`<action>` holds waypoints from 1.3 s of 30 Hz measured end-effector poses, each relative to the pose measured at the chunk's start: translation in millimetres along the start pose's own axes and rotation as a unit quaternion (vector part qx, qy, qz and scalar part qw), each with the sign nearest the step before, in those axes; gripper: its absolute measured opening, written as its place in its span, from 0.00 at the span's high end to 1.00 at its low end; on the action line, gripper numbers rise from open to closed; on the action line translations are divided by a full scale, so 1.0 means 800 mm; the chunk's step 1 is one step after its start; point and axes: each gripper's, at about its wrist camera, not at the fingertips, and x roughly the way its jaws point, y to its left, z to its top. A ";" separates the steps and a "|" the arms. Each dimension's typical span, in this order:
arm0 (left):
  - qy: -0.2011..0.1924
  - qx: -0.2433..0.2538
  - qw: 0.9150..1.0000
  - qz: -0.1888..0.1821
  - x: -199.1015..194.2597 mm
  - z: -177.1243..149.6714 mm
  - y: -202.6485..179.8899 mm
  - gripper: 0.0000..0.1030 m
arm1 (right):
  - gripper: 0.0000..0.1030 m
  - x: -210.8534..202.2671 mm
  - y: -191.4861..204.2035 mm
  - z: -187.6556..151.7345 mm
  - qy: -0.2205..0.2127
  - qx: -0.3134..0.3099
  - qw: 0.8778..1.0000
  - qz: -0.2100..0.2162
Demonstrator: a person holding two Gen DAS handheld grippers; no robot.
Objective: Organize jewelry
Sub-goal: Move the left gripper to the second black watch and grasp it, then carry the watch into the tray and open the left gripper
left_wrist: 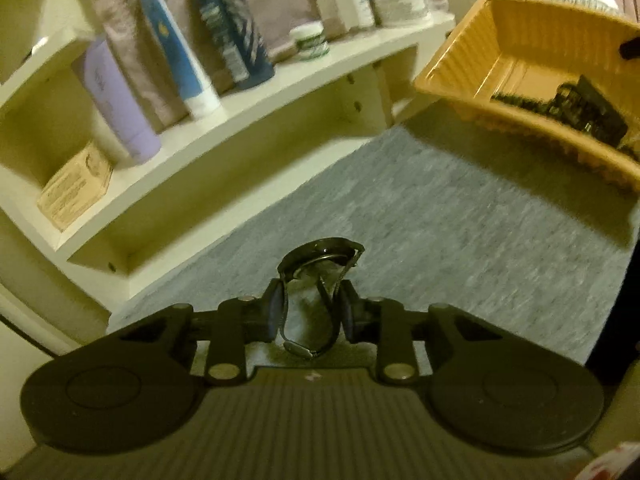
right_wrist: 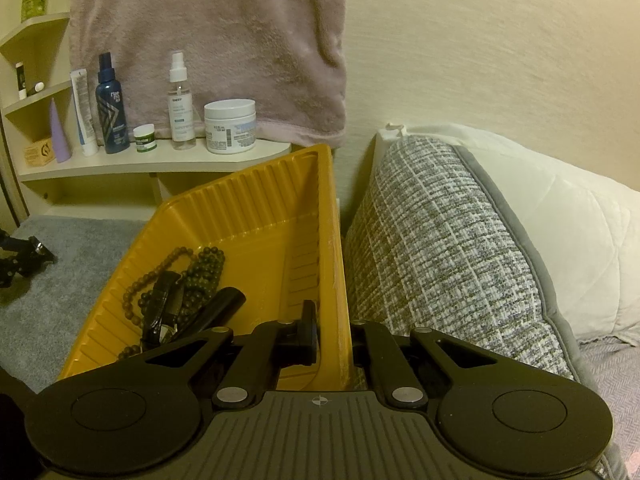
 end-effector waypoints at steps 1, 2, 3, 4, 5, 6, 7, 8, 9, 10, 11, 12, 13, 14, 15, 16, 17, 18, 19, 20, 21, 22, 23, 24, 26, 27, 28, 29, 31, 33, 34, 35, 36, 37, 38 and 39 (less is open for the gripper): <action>-0.005 -0.003 1.000 -0.005 -0.003 0.004 -0.003 0.75 | 0.96 0.000 0.000 0.000 0.000 -0.001 1.000 0.000; -0.012 -0.005 1.000 -0.012 -0.006 0.010 -0.008 0.75 | 0.96 0.000 0.000 0.000 0.000 0.000 1.000 0.000; -0.018 -0.006 1.000 -0.018 -0.008 0.016 -0.013 0.75 | 0.96 0.000 0.000 0.000 0.000 0.000 1.000 0.000; -0.025 -0.007 0.999 -0.024 -0.011 0.022 -0.019 0.75 | 0.96 0.000 -0.001 0.000 0.000 0.000 1.000 0.001; -0.032 -0.006 0.999 -0.034 -0.014 0.030 -0.026 0.75 | 0.96 0.000 0.000 0.000 0.000 0.000 1.000 0.001; -0.039 -0.007 0.998 -0.041 -0.016 0.036 -0.033 0.75 | 0.96 0.000 -0.001 0.000 0.000 0.000 1.000 0.001; -0.046 -0.008 0.998 -0.049 -0.019 0.044 -0.041 0.75 | 0.96 0.000 -0.001 0.001 0.000 0.001 1.000 0.001; -0.053 -0.008 0.997 -0.059 -0.021 0.052 -0.049 0.75 | 0.96 0.000 -0.001 0.001 0.000 0.001 1.000 0.001; -0.059 -0.008 0.996 -0.069 -0.022 0.060 -0.058 0.75 | 0.96 0.000 -0.001 0.000 -0.001 0.002 1.000 0.001; -0.065 -0.009 0.995 -0.080 -0.023 0.069 -0.066 0.75 | 0.96 -0.001 -0.001 0.000 -0.001 0.004 1.000 0.002; -0.070 -0.009 0.994 -0.089 -0.023 0.076 -0.074 0.75 | 0.96 -0.001 -0.002 0.000 -0.001 0.006 1.000 0.003; -0.074 -0.007 0.992 -0.097 -0.022 0.085 -0.083 0.75 | 0.96 -0.001 -0.002 -0.001 -0.001 0.007 1.000 0.003; -0.077 -0.004 0.992 -0.104 -0.022 0.092 -0.092 0.75 | 0.96 -0.001 -0.003 -0.001 -0.001 0.010 1.000 0.004; -0.080 -0.001 0.990 -0.112 -0.021 0.101 -0.102 0.75 | 0.96 -0.001 -0.004 -0.002 -0.002 0.013 1.000 0.004; -0.082 0.002 0.990 -0.118 -0.019 0.106 -0.109 0.75 | 0.96 -0.002 -0.004 -0.003 -0.002 0.016 1.000 0.004; -0.084 0.006 0.989 -0.124 -0.018 0.114 -0.118 0.75 | 0.96 -0.002 -0.004 -0.003 -0.003 0.018 1.000 0.004; -0.085 0.010 0.988 -0.129 -0.015 0.119 -0.125 0.75 | 0.96 -0.002 -0.005 -0.004 -0.003 0.021 1.000 0.005; -0.085 0.012 0.987 -0.134 -0.012 0.126 -0.133 0.75 | 0.96 -0.002 -0.005 -0.005 -0.003 0.024 1.000 0.005; -0.085 0.014 0.987 -0.138 -0.010 0.132 -0.140 0.75 | 0.96 -0.002 -0.005 -0.006 -0.003 0.028 1.000 0.006; -0.085 0.016 0.986 -0.141 -0.006 0.136 -0.147 0.75 | 0.96 -0.002 -0.007 -0.007 -0.003 0.033 0.999 0.007; -0.084 0.019 0.986 -0.145 -0.003 0.141 -0.153 0.75 | 0.96 -0.002 -0.007 -0.008 -0.002 0.038 0.999 0.007; -0.083 0.021 0.985 -0.147 0.001 0.145 -0.157 0.75 | 0.96 -0.002 -0.009 -0.009 -0.001 0.044 0.999 0.008; -0.082 0.022 0.985 -0.149 0.005 0.150 -0.162 0.75 | 0.96 -0.002 -0.010 -0.011 0.000 0.051 0.999 0.010; -0.080 0.023 0.985 -0.150 0.009 0.153 -0.165 0.75 | 0.95 -0.002 -0.012 -0.013 0.002 0.059 0.998 0.012; -0.076 0.027 0.985 -0.151 0.016 0.161 -0.173 0.74 | 0.96 -0.002 -0.014 -0.017 0.004 0.071 0.997 0.015; -0.075 0.027 0.985 -0.151 0.018 0.163 -0.175 0.74 | 0.96 -0.002 -0.015 -0.019 0.005 0.075 0.997 0.015; -0.073 0.028 0.985 -0.153 0.022 0.165 -0.177 0.72 | 0.96 -0.001 -0.015 -0.021 0.006 0.080 0.997 0.016; -0.073 0.025 0.985 -0.155 0.025 0.168 -0.178 0.69 | 0.96 -0.001 -0.016 -0.023 0.008 0.087 0.996 0.017; -0.077 0.017 0.985 -0.152 0.029 0.172 -0.178 0.63 | 0.96 0.001 -0.018 -0.028 0.012 0.099 0.995 0.018; -0.083 0.013 0.986 -0.145 0.027 0.175 -0.176 0.55 | 0.96 0.003 -0.021 -0.035 0.016 0.108 0.994 0.019; -0.086 0.011 0.986 -0.142 0.024 0.174 -0.174 0.53 | 0.96 0.004 -0.021 -0.038 0.018 0.109 0.994 0.018; -0.090 0.009 0.986 -0.138 0.021 0.173 -0.171 0.53 | 0.96 0.005 -0.022 -0.040 0.019 0.111 0.993 0.018; -0.092 0.006 0.987 -0.133 0.017 0.172 -0.168 0.53 | 0.96 0.005 -0.023 -0.043 0.019 0.114 0.993 0.020; -0.094 0.002 0.987 -0.128 0.013 0.170 -0.164 0.53 | 0.96 0.006 -0.025 -0.046 0.019 0.120 0.992 0.020; -0.096 -0.006 0.988 -0.122 0.008 0.167 -0.159 0.52 | 0.96 0.007 -0.028 -0.048 0.019 0.125 0.992 0.020; -0.097 -0.013 0.988 -0.120 0.004 0.164 -0.154 0.52 | 0.96 0.007 -0.030 -0.052 0.019 0.132 0.991 0.020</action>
